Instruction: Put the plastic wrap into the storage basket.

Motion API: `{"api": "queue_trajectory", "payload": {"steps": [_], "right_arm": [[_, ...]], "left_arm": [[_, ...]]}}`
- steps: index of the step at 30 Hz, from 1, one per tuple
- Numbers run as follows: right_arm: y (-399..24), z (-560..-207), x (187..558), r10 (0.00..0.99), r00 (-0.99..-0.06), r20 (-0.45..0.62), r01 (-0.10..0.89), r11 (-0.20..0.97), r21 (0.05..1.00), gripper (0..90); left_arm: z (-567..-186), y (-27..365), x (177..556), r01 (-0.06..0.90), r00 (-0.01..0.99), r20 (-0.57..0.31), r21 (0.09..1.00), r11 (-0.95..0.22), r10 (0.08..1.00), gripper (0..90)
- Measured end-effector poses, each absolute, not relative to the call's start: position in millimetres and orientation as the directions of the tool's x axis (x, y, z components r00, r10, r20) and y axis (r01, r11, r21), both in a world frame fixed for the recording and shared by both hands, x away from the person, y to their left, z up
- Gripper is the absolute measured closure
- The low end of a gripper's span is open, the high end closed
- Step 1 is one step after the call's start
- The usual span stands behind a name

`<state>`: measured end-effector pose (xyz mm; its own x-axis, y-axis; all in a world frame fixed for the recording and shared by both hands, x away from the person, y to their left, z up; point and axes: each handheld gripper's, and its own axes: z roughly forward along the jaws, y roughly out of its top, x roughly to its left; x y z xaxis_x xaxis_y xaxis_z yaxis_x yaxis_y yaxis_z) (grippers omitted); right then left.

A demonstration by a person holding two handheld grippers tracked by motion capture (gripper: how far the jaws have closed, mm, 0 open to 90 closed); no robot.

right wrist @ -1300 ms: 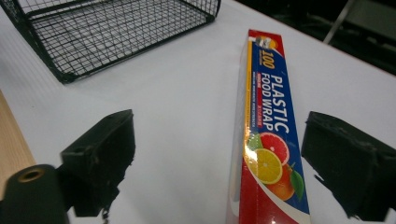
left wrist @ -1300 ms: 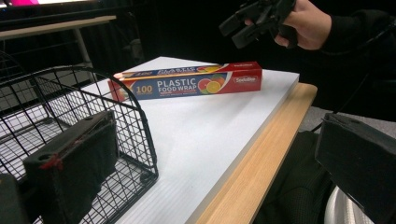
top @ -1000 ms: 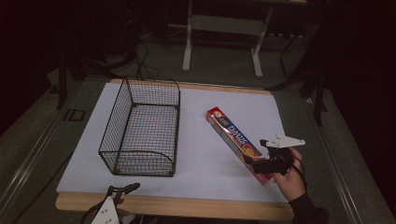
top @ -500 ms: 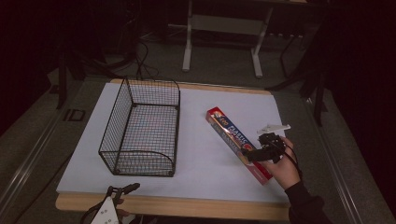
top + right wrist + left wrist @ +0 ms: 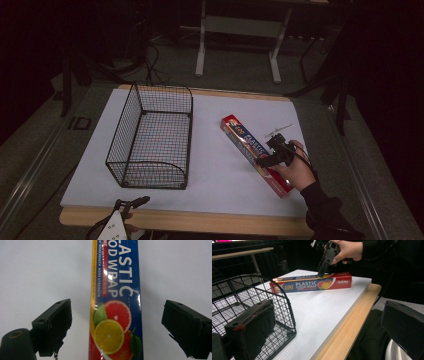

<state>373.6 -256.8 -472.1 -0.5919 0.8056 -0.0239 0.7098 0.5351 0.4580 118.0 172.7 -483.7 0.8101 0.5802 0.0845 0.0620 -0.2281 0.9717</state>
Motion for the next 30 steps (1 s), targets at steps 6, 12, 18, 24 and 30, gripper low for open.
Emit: {"api": "queue_trajectory", "payload": {"steps": [6,12,18,24,30], "right_arm": [[-253,-474,388,0.807,-0.590,-0.031,0.735,0.552,0.394,12.9],[-246,-476,399,0.805,-0.593,-0.019,0.756,0.565,0.330,14.0],[-237,-478,409,0.795,-0.607,-0.001,0.765,0.585,0.269,15.0],[-226,-481,420,0.790,-0.613,-0.004,0.771,0.599,0.214,18.4],[-218,-489,425,0.790,-0.612,-0.034,0.774,0.607,0.181,28.5]], "left_arm": [[-484,173,118,0.064,0.813,0.081,0.972,-0.226,0.577,0.1],[-484,173,118,0.065,0.813,0.080,0.972,-0.226,0.576,0.1],[-484,173,118,0.064,0.813,0.080,0.972,-0.225,0.577,0.1],[-484,173,118,0.065,0.815,0.079,0.972,-0.226,0.575,0.0],[-484,173,117,0.065,0.816,0.078,0.972,-0.226,0.573,0.1]]}}
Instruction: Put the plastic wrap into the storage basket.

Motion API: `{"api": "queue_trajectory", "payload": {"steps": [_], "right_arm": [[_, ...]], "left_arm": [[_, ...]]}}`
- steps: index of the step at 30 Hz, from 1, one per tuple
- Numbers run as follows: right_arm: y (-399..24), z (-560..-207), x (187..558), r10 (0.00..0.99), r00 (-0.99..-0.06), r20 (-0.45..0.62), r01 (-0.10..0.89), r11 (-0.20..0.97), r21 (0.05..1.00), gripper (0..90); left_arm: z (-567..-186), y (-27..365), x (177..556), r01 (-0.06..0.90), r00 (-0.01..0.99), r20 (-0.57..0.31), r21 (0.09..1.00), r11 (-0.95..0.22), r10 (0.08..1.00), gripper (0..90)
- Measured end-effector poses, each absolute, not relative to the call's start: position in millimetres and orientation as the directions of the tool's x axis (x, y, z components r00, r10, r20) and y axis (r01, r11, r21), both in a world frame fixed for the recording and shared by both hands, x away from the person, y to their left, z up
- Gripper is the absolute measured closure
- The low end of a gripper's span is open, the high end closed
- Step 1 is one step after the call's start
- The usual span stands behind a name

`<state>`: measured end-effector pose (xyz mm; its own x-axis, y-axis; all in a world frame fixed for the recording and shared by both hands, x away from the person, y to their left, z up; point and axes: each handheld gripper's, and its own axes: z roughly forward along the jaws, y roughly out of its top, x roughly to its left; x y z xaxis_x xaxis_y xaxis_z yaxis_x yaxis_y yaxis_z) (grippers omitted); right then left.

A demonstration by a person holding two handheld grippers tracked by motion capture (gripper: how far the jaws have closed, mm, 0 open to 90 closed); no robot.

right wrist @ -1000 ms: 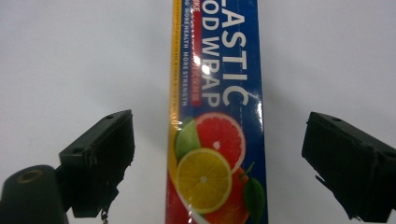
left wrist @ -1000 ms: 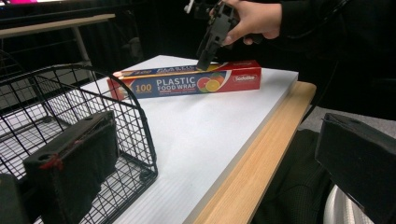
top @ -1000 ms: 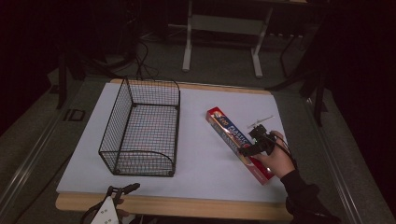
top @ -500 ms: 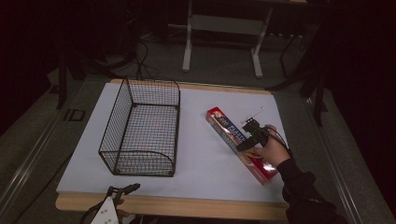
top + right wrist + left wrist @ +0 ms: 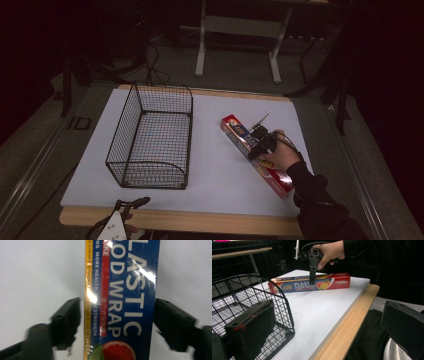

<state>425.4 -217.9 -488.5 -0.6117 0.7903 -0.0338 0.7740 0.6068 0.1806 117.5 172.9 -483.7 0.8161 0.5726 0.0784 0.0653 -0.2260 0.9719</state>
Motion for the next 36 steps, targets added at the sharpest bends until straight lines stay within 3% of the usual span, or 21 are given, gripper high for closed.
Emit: {"api": "queue_trajectory", "payload": {"steps": [9,20,36], "right_arm": [[-215,-497,428,0.790,-0.612,-0.038,0.780,0.610,0.138,37.2],[-221,-493,428,0.805,-0.593,-0.005,0.796,0.587,0.146,39.2],[-221,-438,429,0.836,-0.547,-0.032,0.810,0.538,0.234,39.6]], "left_arm": [[-484,173,118,0.066,0.814,0.080,0.971,-0.228,0.575,0.1],[-484,173,118,0.068,0.814,0.076,0.972,-0.225,0.576,0.1],[-484,173,118,0.072,0.814,0.074,0.972,-0.225,0.577,0.1]]}}
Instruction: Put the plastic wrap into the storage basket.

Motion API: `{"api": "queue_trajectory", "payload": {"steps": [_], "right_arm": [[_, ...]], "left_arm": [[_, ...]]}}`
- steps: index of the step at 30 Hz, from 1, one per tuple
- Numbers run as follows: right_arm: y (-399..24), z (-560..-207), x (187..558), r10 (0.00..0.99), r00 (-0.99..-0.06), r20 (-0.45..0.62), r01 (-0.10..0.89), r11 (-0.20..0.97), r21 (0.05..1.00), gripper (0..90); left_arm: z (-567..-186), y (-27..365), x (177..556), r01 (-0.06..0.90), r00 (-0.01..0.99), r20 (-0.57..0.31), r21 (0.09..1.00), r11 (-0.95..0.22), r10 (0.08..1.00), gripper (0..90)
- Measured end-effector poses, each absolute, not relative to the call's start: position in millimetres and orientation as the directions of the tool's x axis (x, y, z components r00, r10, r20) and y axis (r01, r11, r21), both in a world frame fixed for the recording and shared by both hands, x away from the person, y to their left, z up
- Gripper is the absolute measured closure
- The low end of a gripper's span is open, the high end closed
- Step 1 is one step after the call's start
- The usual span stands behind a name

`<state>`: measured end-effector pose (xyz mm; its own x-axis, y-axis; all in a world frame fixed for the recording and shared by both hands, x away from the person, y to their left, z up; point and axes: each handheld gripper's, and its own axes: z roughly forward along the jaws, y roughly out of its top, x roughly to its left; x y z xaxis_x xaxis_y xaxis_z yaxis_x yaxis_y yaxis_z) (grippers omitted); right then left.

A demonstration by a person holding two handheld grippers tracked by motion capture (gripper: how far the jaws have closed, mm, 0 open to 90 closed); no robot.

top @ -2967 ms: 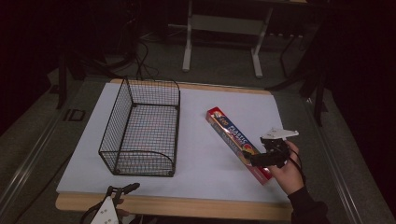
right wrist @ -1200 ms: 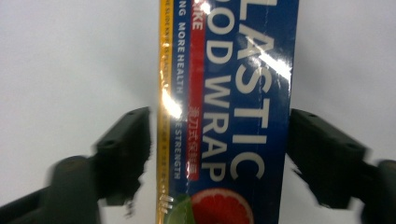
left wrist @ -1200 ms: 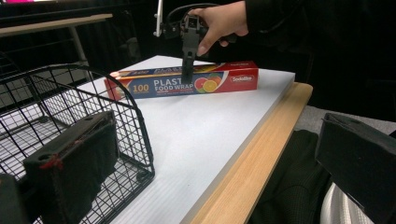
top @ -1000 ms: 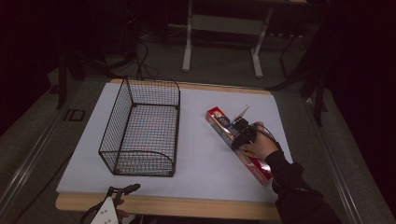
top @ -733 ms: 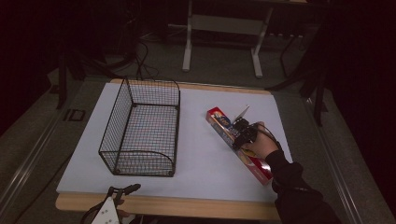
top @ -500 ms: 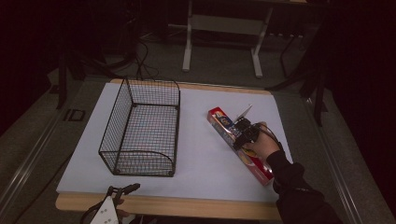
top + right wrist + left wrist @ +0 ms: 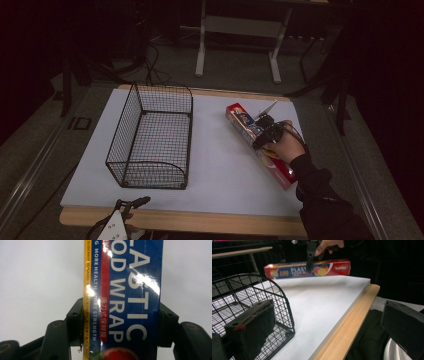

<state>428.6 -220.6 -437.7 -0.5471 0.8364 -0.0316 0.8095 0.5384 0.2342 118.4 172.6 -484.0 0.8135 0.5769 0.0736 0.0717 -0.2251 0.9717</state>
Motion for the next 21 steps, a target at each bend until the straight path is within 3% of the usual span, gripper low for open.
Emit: {"api": "queue_trajectory", "payload": {"steps": [21], "right_arm": [[-150,-346,425,0.798,-0.599,-0.058,0.726,0.573,0.380,39.6]], "left_arm": [[-484,173,118,0.069,0.812,0.076,0.972,-0.225,0.578,0.1]]}}
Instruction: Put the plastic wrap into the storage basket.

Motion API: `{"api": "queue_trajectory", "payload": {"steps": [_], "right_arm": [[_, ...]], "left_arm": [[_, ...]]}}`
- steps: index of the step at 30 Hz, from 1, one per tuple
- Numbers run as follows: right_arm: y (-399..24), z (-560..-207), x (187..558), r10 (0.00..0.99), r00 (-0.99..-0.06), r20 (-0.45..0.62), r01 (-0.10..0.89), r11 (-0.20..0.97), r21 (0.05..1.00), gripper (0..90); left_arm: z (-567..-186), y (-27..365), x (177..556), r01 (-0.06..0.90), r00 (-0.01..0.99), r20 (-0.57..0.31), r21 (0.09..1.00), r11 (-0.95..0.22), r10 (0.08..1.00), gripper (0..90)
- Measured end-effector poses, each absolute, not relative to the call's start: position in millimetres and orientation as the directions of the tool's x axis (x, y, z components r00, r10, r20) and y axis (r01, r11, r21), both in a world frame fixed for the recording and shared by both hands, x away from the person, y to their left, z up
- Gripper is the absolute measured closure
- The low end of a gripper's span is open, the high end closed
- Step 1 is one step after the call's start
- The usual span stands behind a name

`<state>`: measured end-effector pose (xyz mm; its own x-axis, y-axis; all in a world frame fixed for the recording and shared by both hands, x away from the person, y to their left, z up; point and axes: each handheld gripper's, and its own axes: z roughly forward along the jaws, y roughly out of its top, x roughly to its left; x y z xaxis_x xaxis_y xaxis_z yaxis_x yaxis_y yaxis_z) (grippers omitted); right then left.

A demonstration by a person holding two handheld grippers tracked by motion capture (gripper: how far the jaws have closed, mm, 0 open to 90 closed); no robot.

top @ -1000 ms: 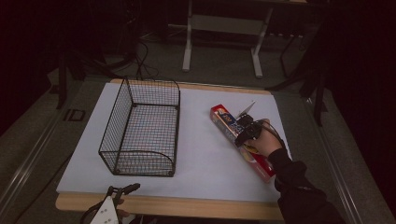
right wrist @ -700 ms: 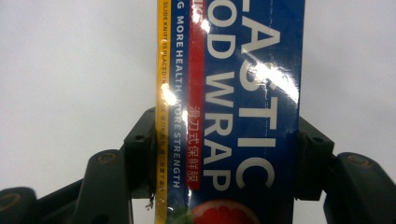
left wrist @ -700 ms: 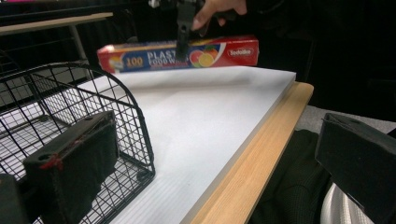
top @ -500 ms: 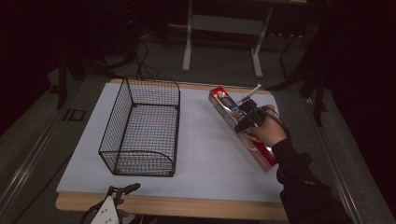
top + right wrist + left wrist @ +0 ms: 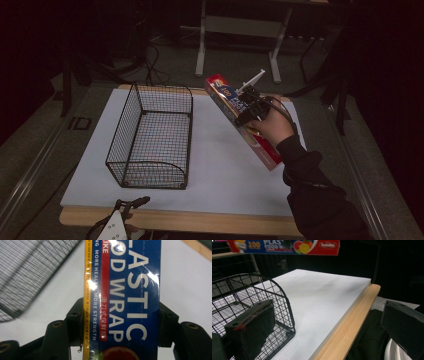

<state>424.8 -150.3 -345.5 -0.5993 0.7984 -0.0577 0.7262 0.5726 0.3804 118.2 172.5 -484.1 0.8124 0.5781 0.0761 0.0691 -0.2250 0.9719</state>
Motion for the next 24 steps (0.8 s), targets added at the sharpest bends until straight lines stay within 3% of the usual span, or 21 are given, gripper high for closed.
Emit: {"api": "queue_trajectory", "payload": {"steps": [12,24], "right_arm": [[-98,-315,422,0.771,-0.632,-0.076,0.668,0.592,0.451,39.6],[-38,-310,415,0.729,-0.682,-0.067,0.618,0.623,0.479,39.6]], "left_arm": [[-484,172,117,0.064,0.814,0.080,0.972,-0.225,0.575,0.1],[-484,171,116,0.043,0.815,0.116,0.965,-0.258,0.568,0.1]]}}
